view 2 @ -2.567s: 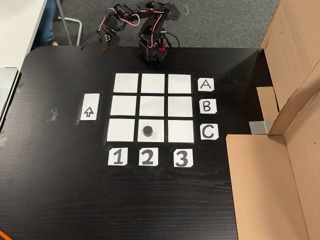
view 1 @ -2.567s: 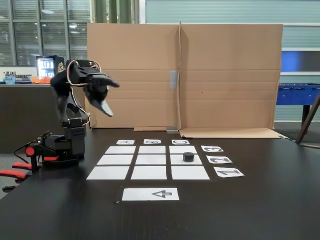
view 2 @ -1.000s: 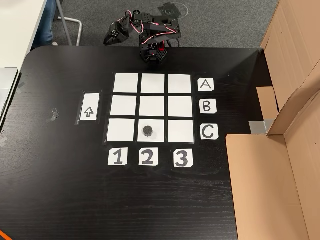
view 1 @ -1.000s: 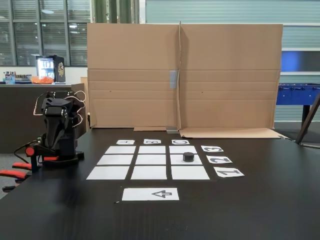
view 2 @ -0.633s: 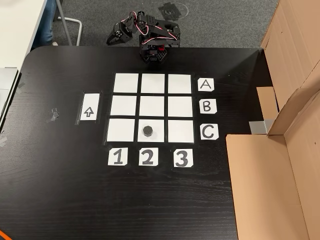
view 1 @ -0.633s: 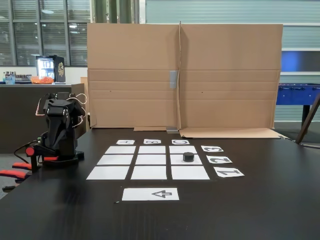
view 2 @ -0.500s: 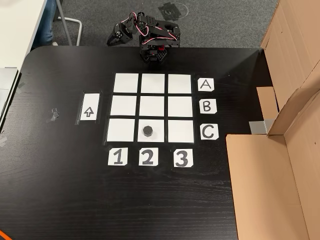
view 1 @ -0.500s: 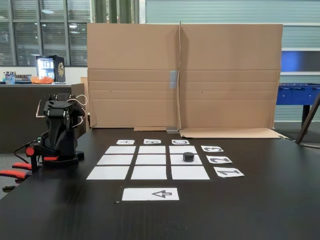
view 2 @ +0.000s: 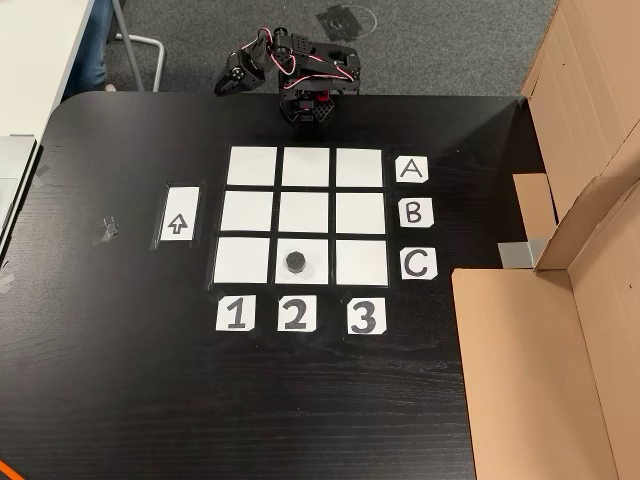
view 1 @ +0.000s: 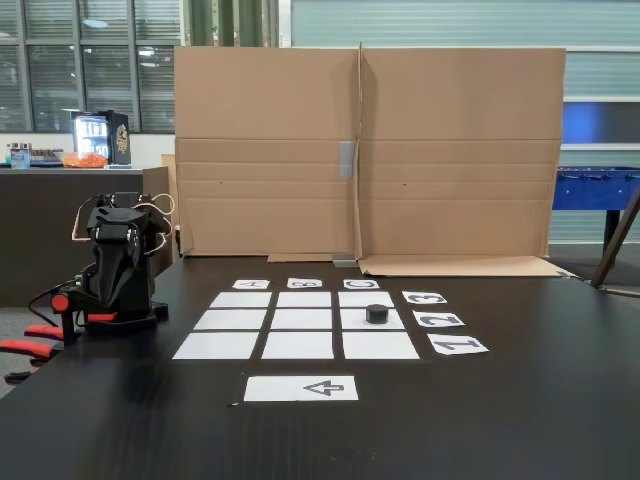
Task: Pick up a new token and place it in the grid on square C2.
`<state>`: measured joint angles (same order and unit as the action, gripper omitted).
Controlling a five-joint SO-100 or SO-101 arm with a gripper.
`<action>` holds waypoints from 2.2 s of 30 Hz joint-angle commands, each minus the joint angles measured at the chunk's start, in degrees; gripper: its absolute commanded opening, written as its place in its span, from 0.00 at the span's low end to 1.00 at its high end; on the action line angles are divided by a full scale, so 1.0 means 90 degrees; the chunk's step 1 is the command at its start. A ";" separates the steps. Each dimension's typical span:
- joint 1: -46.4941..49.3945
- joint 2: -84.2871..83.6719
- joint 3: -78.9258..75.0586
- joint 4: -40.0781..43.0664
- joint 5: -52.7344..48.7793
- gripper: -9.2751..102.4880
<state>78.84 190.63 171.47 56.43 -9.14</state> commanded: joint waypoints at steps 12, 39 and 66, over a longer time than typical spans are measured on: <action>-0.0273 -0.0010 0.0156 -0.0176 -0.0039 0.08; -0.0645 -0.0010 0.0225 -0.0371 -0.0234 0.08; -0.0625 -0.0010 0.0225 -0.0371 -0.0205 0.08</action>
<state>73.56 190.37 173.76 53.88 -11.07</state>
